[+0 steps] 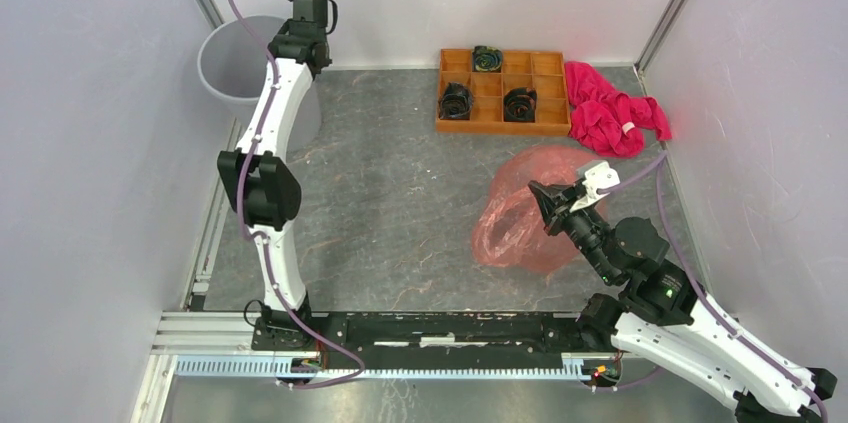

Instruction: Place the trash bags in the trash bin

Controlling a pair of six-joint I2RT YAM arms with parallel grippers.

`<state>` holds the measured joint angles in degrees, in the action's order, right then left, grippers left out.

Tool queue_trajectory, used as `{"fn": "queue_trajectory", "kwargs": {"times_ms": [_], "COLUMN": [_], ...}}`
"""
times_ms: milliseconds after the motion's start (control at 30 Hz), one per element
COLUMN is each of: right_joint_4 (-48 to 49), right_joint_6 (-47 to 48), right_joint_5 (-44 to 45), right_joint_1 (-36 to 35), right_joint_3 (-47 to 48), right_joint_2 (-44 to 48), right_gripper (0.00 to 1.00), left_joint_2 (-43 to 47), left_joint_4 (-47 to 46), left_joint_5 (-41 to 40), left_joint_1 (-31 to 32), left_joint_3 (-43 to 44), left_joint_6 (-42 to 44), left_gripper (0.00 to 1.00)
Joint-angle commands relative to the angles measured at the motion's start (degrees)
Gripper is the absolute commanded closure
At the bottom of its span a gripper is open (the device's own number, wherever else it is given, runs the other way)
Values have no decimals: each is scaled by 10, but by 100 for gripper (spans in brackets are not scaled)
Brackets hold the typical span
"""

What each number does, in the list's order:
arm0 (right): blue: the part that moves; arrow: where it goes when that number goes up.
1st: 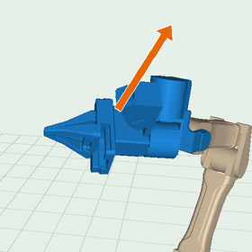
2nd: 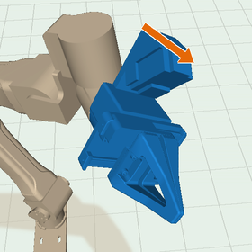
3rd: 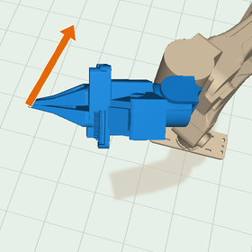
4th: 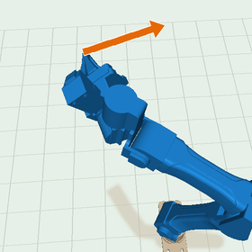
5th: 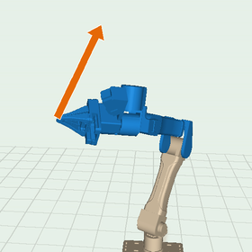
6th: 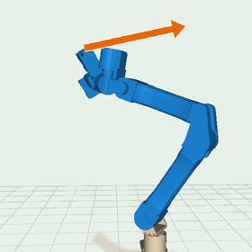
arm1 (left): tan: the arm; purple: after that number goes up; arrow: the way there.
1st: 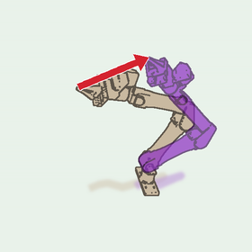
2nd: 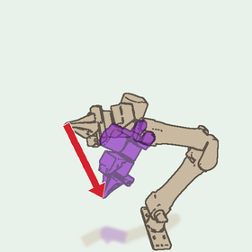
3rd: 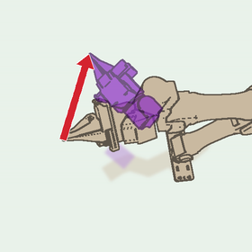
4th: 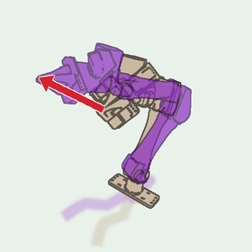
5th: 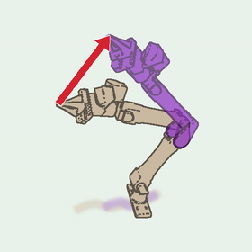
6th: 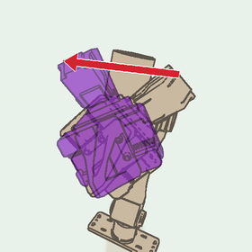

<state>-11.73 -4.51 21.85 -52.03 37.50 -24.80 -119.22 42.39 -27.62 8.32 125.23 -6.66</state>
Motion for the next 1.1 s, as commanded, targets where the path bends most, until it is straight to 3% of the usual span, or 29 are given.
{"fn": "queue_trajectory", "kwargs": {"times_ms": [0, 133, 233, 333, 467, 700, 900, 1067], "right_joint_4": [23, 25, 28, 33, 27, 27, 69, 93], "right_joint_6": [-18, -19, -16, -15, 4, 40, 63, 74], "right_joint_5": [-7, 0, 19, 43, 76, 162, 201, 208], "right_joint_1": [-3, -3, -3, -3, -2, -2, -3, -3], "right_joint_3": [22, 29, 38, 53, 84, 131, 137, 163], "right_joint_2": [0, -20, -39, -59, -87, -94, -65, -66], "right_gripper": [99, 99, 99, 99, 99, 99, 99, 99], "left_joint_2": [67, 128, 195, 267, 351, 430, 414, 381], "left_joint_4": [17, 35, 33, 30, 27, -18, -67, -102], "left_joint_5": [30, 104, 171, 215, 207, 254, 259, 273], "left_joint_1": [-1, 2, 15, 53, 154, 318, 439, 491], "left_joint_3": [-17, -55, -129, -210, -303, -416, -431, -409], "left_joint_6": [21, -4, -30, -42, -56, -145, -189, -199], "left_gripper": [70, 88, 98, 98, 98, 98, 98, 97]}}
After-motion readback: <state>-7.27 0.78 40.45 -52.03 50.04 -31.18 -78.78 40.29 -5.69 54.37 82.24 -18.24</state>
